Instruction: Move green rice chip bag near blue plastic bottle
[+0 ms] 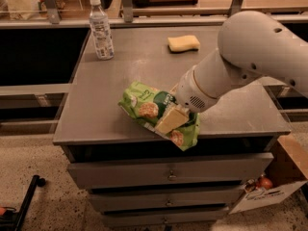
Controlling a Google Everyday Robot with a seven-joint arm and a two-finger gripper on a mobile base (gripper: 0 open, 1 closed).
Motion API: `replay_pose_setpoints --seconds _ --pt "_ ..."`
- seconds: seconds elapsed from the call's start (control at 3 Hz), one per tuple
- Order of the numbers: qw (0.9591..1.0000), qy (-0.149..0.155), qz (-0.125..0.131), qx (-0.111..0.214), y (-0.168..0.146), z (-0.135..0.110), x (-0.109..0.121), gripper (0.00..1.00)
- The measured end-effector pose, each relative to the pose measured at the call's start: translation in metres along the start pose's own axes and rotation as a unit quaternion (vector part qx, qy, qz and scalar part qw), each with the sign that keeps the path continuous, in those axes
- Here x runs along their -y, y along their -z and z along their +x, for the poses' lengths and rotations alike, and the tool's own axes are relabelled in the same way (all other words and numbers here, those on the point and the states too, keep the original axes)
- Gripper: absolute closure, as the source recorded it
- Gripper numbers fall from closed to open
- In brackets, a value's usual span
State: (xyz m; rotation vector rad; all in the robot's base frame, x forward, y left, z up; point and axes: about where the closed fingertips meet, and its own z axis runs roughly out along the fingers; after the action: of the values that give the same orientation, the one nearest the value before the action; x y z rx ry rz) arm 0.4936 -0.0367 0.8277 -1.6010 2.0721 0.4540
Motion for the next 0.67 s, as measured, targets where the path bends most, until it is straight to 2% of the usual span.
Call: replay_pose_setpoints --seconds 0.33,0.67 --pt "1.0 0.001 0.0 0.0 0.0005 -0.001 -0.0011 0.86" --pt "1.0 0.003 0.0 0.0 0.0006 -0.002 -0.0021 1.0"
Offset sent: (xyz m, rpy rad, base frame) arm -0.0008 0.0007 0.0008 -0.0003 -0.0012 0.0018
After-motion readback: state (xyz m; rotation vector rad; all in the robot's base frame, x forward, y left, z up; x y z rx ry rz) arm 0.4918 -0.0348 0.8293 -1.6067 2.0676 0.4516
